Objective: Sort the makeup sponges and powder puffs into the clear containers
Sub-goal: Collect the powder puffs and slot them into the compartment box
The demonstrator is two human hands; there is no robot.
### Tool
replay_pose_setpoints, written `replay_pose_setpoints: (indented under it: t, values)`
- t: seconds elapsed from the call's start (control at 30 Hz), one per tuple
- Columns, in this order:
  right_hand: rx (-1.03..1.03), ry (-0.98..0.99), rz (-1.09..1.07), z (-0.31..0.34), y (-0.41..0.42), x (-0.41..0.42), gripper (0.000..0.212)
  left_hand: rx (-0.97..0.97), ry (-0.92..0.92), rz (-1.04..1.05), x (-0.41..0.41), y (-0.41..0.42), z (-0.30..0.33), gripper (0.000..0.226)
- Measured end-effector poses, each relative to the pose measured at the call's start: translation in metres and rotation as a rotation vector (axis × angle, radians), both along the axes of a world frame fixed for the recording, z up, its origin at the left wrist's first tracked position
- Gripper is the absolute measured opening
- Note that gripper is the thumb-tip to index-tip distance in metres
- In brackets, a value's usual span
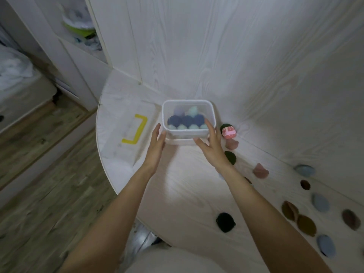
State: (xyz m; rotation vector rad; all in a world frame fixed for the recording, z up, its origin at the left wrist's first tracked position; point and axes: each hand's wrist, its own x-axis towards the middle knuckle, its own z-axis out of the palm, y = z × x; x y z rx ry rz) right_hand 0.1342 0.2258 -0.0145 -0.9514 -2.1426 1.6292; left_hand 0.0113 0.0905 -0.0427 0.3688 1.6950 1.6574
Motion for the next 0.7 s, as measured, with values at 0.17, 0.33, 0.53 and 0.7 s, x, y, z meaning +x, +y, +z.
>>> replay_pose_setpoints:
  t: [0.17, 0.33, 0.53, 0.7]
  values:
    - [0.089, -0.004, -0.279, -0.012, -0.012, 0.011, 0.045, -0.168, 0.615, 0.192, -0.015, -0.023, 0.005, 0.048]
    - [0.016, -0.146, -0.204, -0.034, -0.043, 0.021, 0.023, -0.842, 0.905, 0.155, -0.053, -0.067, -0.014, 0.078]
    - [-0.041, -0.250, 0.167, -0.034, -0.074, 0.016, 0.021, -1.133, 0.740, -0.079, -0.047, -0.073, -0.005, 0.088]
    - [-0.207, -0.233, 0.240, -0.026, -0.101, 0.014, 0.024, -1.059, 0.661, -0.042, 0.031, -0.114, -0.002, 0.096]
